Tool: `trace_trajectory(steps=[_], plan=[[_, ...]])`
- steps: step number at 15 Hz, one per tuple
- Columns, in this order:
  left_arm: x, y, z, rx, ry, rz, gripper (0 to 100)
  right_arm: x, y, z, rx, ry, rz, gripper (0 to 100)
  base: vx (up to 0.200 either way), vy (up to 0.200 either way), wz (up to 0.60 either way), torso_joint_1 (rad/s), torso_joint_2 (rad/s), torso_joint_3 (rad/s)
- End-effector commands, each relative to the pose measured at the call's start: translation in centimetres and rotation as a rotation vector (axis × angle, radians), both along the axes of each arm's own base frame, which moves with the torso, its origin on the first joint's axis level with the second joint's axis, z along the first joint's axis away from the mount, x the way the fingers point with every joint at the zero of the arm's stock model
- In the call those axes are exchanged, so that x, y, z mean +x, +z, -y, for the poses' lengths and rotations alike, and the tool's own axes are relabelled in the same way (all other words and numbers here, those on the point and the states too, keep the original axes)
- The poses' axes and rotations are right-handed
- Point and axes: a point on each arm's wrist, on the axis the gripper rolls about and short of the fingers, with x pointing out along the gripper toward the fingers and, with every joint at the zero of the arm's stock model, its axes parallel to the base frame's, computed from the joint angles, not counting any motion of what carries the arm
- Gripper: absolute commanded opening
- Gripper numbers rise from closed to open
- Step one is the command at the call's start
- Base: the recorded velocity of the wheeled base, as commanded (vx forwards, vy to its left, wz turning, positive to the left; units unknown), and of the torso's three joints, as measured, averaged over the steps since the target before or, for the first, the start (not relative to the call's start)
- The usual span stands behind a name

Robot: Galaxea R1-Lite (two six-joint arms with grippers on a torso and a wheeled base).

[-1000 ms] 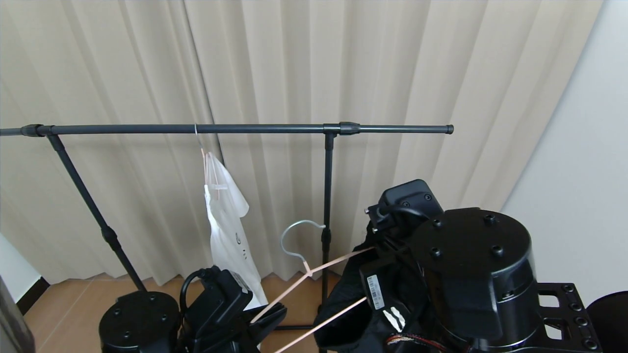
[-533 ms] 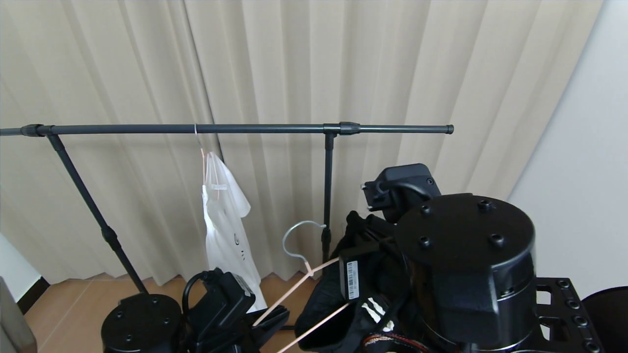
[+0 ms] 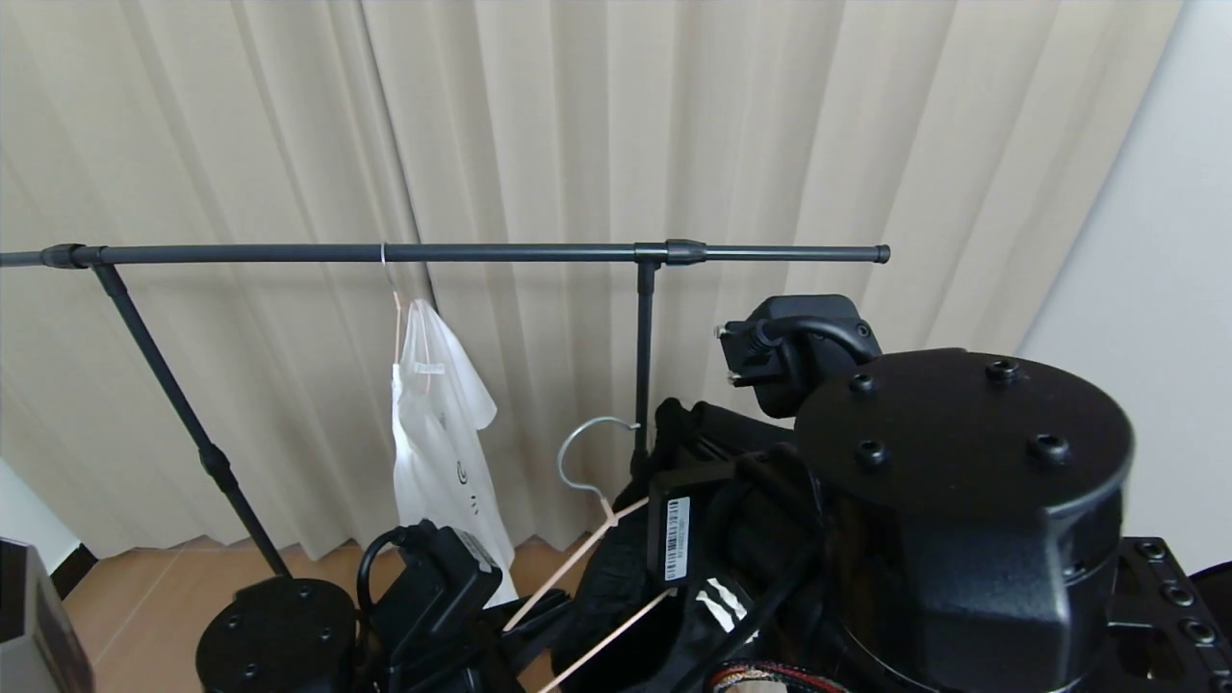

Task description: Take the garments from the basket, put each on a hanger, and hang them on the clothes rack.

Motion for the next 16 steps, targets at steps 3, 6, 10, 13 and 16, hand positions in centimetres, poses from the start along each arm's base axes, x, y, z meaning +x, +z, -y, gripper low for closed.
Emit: trace_trajectory(steps=[3,6,10,13,16], plan=[[0.09,-0.46,0.55,-0.024,0.024,-0.009,0,0.02,-0.36,-0.07,-0.014,0.0,-0.005,0,0.0,0.0,0.0,0.0,0.0,0.0],[-0.29,-0.91,0.72,-0.008,0.018,-0.028,0,0.06,-0.5,-0.16,-0.019,0.0,-0.007,0,0.0,0.0,0.0,0.0,0.0,0.0],[-0.55,-0.88,0.85,-0.007,0.007,-0.027,0,0.0,-0.35,-0.03,-0.015,0.0,-0.005,0,0.0,0.0,0.0,0.0,0.0,0.0],[-0.52,-0.74,0.88,-0.013,0.007,-0.023,0,-0.03,-0.57,0.04,-0.025,0.001,-0.008,0,0.0,0.0,0.0,0.0,0.0,0.0],[-0.64,-0.27,0.75,-0.028,0.007,-0.009,0,-0.06,-0.53,0.12,-0.027,0.0,-0.007,0,0.0,0.0,0.0,0.0,0.0,0.0]])
